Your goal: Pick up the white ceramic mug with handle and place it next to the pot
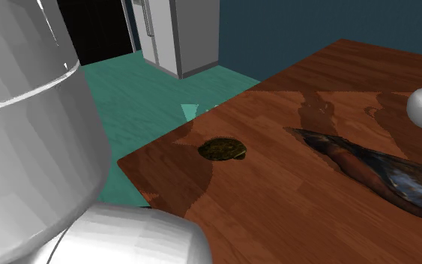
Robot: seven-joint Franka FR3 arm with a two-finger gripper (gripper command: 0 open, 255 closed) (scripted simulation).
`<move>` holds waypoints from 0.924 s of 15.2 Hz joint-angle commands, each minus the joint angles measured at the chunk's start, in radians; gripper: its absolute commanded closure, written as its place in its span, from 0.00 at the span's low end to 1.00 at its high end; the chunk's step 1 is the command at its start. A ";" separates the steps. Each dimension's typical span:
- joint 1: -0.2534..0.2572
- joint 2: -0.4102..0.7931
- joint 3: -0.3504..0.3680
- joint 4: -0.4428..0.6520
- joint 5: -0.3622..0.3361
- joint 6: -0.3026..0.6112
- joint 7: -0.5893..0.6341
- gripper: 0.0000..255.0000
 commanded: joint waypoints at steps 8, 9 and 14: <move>-0.639 0.473 0.219 0.430 0.421 -0.166 -0.308 1.00; -0.628 0.469 0.217 0.409 0.418 -0.150 -0.310 1.00; -0.581 0.460 0.206 0.312 0.410 -0.073 -0.320 1.00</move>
